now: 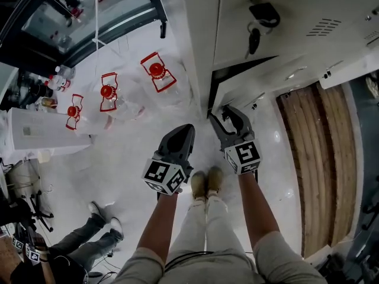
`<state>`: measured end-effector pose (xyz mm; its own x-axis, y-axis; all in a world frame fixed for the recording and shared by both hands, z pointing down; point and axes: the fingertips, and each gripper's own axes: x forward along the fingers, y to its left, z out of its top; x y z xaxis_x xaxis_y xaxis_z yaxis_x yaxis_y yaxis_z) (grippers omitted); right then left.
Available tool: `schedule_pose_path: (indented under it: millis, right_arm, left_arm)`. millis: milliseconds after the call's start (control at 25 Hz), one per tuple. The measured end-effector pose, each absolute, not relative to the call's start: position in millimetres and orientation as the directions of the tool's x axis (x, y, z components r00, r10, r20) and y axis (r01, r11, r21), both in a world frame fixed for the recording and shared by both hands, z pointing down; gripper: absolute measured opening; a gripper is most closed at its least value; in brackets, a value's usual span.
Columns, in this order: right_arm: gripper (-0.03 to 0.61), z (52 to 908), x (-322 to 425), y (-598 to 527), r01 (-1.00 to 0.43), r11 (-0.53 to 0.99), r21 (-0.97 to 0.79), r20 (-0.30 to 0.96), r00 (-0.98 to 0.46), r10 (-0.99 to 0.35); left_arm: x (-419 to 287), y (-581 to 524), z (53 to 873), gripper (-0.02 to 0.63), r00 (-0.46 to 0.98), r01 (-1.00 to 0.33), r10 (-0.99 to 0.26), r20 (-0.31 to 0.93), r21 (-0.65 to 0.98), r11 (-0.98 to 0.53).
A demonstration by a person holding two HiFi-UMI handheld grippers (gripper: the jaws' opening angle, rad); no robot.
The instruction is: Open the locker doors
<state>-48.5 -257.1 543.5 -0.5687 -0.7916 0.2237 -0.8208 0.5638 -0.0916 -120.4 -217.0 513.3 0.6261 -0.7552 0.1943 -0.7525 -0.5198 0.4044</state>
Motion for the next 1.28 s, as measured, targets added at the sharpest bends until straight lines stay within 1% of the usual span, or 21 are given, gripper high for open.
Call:
schedule_pose_path:
  millis: [240,480,880,1280]
  right_arm:
    - [0.177,546,-30,-230,-0.845,0.525,-0.104,0.231,-0.534,-0.813]
    - [0.129,547,-3,-205,-0.877,0.468,-0.107,0.241,-0.48,-0.844]
    - [0.137,547,48,-161,-0.894,0.416,-0.166,0.221,-0.445,-0.868]
    - [0.137,547,109,-128,-0.947,0.274,-0.167,0.257,-0.31,-0.915]
  left_arm:
    - [-110,-211,514,-0.002,0.654,-0.732,-0.732,0.193,0.408,-0.546]
    - [-98,-203,517,-0.002,0.678,-0.712,-0.708,0.196,0.414,-0.567]
    - [-75,-193,517,-0.002,0.718,-0.68,-0.664,0.209,0.411,-0.607]
    - [-59,-191,508,-0.002,0.736,-0.665,-0.645,0.206,0.403,-0.629]
